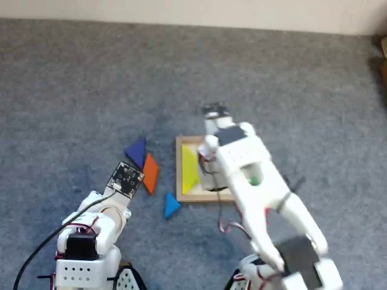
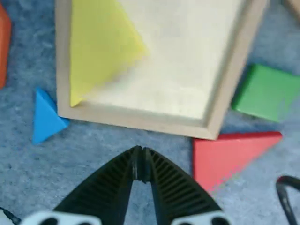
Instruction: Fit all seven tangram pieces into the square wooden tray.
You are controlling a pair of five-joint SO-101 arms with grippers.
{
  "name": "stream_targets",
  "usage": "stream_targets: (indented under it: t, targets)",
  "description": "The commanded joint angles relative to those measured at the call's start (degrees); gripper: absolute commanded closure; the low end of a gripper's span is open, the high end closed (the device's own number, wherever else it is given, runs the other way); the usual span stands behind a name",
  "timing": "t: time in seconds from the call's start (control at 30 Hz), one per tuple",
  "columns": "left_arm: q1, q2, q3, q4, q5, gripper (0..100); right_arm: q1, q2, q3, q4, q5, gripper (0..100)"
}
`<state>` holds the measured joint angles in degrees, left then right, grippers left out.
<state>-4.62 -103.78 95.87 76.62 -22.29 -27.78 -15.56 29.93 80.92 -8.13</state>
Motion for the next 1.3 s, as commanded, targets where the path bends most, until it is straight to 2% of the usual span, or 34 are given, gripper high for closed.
stream_targets:
  t: [0.0, 0.13, 0.23, 0.33, 0.47, 0.97, 1.07, 1.2, 1.27]
  targets:
    - [-0.4, -1.3, 1.3, 0.2, -0.4, 99, 4.5, -11.7, 4.2, 0.3, 1.0, 98.1]
    - [-0.4, -1.3, 1.3, 0.2, -0.4, 99, 9.7, -18.2, 9.4, -0.8, 0.5, 95.0]
    - [-0.4, -1.3, 1.3, 0.2, -0.4, 99, 12.7, -19.4, 13.1, -1.3, 0.4, 82.1]
    - [-0.4, -1.3, 1.3, 0.2, -0.4, 99, 13.7, -19.4, 17.4, -3.7, -6.0, 67.7]
    - [-0.4, -1.3, 1.3, 0.2, -0.4, 99, 13.5, -19.4, 21.9, -9.4, -11.5, 58.0]
    - [-0.4, -1.3, 1.3, 0.2, -0.4, 99, 13.6, -19.1, 33.5, -26.0, -11.5, 57.4]
    - [-0.4, -1.3, 1.3, 0.2, -0.4, 99, 13.9, -15.1, 34.6, -26.6, -11.4, 57.4]
    - [-0.4, -1.3, 1.3, 0.2, -0.4, 99, 19.6, -6.1, 34.3, -26.0, -10.3, 57.4]
    - [-0.4, -1.3, 1.3, 0.2, -0.4, 99, 23.0, -3.4, 32.1, -25.9, -5.8, 57.4]
